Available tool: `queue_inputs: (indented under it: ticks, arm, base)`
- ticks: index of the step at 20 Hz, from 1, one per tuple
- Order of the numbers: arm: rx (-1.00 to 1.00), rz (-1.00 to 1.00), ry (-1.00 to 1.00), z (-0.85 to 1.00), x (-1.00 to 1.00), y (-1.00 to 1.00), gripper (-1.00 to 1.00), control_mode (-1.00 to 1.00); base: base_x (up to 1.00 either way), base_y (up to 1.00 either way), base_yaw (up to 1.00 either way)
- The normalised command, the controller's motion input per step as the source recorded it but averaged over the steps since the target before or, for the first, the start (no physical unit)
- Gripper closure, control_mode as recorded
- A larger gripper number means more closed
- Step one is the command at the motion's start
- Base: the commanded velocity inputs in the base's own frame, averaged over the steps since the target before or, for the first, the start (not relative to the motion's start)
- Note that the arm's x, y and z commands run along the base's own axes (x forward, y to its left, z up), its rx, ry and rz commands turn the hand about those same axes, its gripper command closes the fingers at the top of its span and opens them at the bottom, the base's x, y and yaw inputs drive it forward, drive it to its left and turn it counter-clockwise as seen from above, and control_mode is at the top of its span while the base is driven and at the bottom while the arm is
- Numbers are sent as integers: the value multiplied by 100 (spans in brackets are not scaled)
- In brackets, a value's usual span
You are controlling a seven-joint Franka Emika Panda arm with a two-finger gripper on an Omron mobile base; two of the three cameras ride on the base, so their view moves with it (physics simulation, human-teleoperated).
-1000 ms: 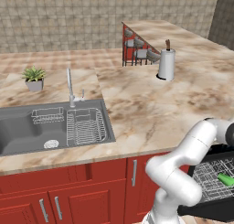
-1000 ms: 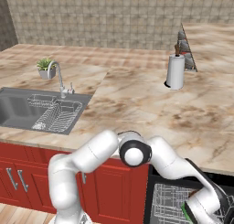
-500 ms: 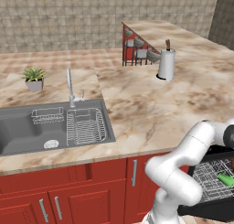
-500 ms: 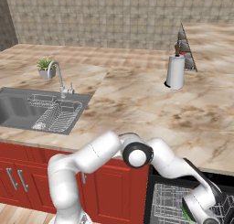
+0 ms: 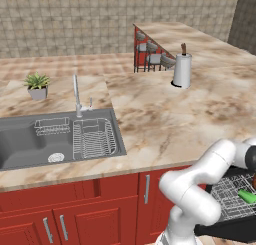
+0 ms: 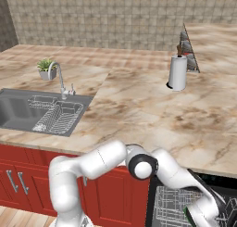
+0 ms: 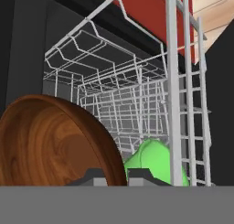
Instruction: Pick up the cup and bowl from the counter, place them in the dishwasher, and close the dishwasher door.
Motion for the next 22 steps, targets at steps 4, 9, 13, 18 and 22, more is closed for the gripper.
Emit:
queue_inputs:
  ticks: [4, 9, 13, 18, 22]
  arm:
    - [-6, 0, -7, -11, 0, -18, 100, -100]
    - [-5, 0, -7, -10, 0, -15, 100, -100]
    - [-5, 0, -7, -3, 2, -11, 100, -100]
    - [-1, -1, -7, 0, 4, 0, 100, -100]
    - [0, -3, -6, 5, 10, 0, 100, -100]
  base:
    - [0, 0, 0]
    - [0, 0, 0]
    - [0, 0, 0]
    - [0, 0, 0]
    - [0, 0, 0]
